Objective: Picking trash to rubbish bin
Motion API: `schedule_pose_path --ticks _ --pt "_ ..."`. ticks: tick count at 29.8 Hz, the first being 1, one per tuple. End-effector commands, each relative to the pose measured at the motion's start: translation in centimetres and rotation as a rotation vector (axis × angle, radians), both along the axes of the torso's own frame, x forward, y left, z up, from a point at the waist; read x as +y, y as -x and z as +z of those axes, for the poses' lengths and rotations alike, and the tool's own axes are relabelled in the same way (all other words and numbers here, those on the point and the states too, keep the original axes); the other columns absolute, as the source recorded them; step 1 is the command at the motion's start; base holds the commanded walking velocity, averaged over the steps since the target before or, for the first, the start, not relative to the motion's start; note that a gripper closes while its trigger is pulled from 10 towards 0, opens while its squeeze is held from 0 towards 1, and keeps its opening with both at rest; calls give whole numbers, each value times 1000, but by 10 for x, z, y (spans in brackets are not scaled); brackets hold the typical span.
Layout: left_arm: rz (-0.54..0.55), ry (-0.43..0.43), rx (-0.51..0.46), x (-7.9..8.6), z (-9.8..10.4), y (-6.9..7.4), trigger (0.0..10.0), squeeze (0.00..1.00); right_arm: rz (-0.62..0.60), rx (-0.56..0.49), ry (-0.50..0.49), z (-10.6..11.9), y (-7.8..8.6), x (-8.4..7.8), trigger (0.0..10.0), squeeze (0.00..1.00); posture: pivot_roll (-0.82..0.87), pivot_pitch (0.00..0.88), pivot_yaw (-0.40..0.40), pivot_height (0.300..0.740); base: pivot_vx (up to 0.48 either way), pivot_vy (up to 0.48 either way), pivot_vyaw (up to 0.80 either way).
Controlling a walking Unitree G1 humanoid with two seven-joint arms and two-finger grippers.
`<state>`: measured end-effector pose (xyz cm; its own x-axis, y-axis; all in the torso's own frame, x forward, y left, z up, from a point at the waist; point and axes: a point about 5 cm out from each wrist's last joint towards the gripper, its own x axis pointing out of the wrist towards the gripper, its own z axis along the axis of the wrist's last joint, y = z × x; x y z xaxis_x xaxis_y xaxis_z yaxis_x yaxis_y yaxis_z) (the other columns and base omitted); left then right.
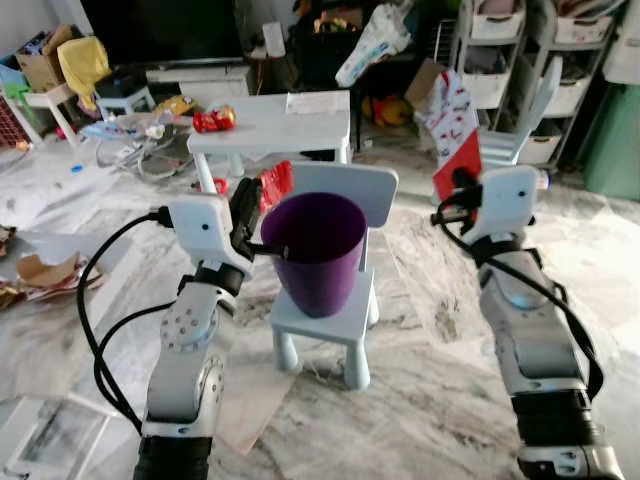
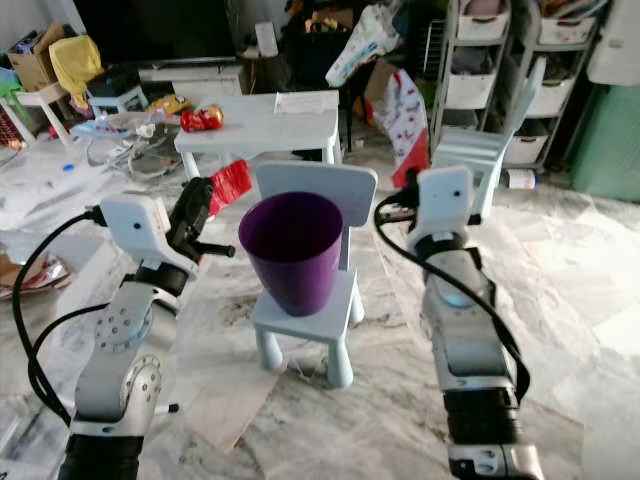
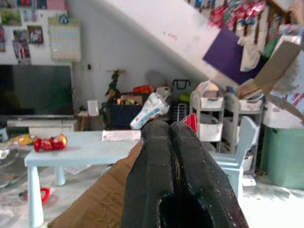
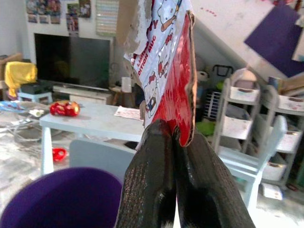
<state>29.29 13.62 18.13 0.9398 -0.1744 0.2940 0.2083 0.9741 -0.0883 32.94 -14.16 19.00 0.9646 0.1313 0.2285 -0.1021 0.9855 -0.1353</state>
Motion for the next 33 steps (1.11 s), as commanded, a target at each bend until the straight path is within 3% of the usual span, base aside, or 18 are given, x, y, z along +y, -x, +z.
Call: schedule_pose_path --ticks 1,12,17,26,33 --pt "-11 -14 -5 -4 2 -1 0 0 -24 -16 7 3 2 -9 10000 0 -56 53 29 740 450 0 0" --pt "-9 -20 16 -3 -7 -1 0 0 75 -5 21 -5 7 5 10000 0 -58 53 30 740 433 0 0" --pt "13 -42 56 2 -21 0 0 0 108 18 37 -13 11 12 10000 0 -57 52 29 740 380 0 775" --pt "21 -52 71 4 -26 1 0 0 124 20 25 -14 11 13 10000 0 -52 48 29 740 340 0 783" --pt "30 -61 83 5 -31 1 0 0 131 38 21 -17 10 14 10000 0 -48 45 26 740 259 0 0"
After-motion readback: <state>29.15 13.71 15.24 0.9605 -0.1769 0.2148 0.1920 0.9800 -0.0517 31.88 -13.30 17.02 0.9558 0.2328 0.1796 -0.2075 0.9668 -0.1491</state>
